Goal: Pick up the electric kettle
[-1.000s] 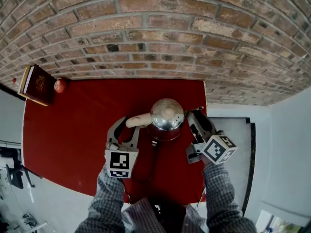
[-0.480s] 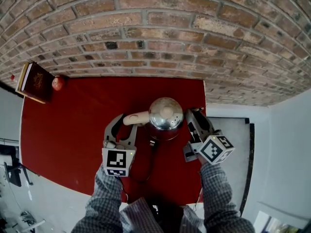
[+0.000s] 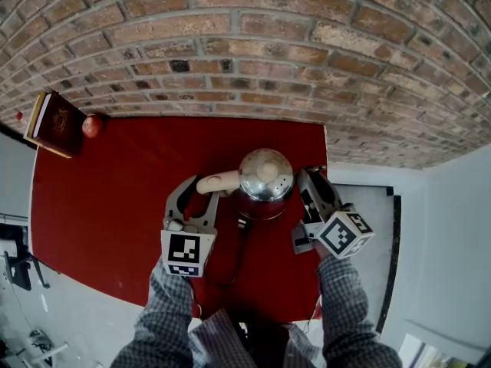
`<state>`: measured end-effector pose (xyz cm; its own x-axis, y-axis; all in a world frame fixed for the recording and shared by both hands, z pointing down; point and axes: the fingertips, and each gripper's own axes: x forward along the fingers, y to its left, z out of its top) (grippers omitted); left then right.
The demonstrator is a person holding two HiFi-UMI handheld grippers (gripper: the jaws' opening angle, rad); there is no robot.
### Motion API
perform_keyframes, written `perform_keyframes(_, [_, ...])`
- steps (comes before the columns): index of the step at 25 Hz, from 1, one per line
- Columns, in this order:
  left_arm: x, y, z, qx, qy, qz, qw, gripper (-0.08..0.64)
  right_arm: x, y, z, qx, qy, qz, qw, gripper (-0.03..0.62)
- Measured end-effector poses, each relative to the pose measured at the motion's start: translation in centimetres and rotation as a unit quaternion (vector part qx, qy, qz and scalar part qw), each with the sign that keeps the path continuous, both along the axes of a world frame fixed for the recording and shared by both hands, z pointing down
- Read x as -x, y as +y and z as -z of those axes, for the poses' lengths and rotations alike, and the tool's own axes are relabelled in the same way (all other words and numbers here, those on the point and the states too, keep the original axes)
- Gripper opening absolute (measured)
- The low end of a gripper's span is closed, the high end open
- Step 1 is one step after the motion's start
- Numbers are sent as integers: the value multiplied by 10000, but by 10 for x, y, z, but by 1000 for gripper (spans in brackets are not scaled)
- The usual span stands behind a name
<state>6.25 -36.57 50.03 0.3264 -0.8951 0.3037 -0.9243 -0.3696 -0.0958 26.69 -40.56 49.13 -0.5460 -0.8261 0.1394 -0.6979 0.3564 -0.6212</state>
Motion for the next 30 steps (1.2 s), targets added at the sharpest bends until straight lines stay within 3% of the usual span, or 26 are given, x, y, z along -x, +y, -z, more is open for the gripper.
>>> perform_keyframes(15, [4, 16, 33, -122, 303, -93, 9994, 150, 2, 22, 41, -273, -23, -97, 9996, 117])
perform_keyframes(30, [15, 63, 93, -376, 183, -289, 9987, 150, 12, 76, 93, -496, -100, -291, 9983, 112])
